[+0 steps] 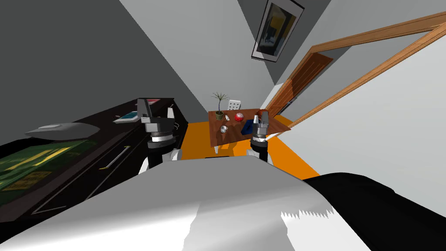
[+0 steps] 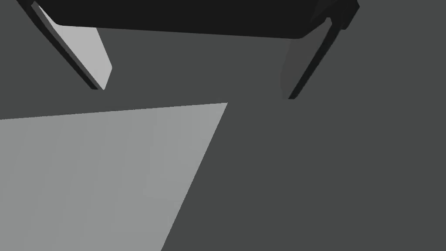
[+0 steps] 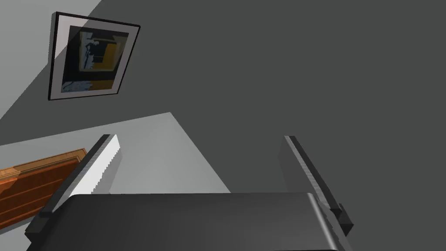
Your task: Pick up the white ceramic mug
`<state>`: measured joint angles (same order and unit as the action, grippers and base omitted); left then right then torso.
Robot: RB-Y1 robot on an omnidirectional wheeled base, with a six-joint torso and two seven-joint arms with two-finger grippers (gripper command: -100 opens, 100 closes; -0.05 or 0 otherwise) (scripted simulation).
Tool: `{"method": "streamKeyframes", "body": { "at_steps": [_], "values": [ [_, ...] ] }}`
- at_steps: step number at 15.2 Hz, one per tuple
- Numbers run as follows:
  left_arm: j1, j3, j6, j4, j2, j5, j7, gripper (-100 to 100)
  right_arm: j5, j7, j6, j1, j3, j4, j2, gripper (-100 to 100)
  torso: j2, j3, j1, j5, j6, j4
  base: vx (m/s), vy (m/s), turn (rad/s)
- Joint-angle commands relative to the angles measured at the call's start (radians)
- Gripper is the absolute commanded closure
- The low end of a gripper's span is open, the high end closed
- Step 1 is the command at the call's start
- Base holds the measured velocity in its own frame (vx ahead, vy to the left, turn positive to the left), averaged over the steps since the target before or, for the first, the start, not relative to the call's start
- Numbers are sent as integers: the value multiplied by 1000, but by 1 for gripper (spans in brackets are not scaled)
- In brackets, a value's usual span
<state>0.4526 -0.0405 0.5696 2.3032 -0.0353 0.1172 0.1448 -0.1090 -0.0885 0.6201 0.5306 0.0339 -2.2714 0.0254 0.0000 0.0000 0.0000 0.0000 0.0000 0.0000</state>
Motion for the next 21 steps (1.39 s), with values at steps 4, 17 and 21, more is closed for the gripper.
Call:
{"method": "streamKeyframes", "body": {
  "at_steps": [4,17,21],
  "values": [
    [0,0,0,0,0,0,0,0,-7,-3,-22,2,2,13,85,-100,2,1,6,1,0,0,-30,88,8],
    [0,0,0,0,0,0,0,0,-35,-12,-133,15,-1,86,325,-100,1,1,13,3,0,0,-25,152,13],
    [0,0,0,0,0,0,0,0,-45,-14,-178,23,-8,119,403,-100,1,1,14,3,0,0,-13,188,21]
  ]
}}
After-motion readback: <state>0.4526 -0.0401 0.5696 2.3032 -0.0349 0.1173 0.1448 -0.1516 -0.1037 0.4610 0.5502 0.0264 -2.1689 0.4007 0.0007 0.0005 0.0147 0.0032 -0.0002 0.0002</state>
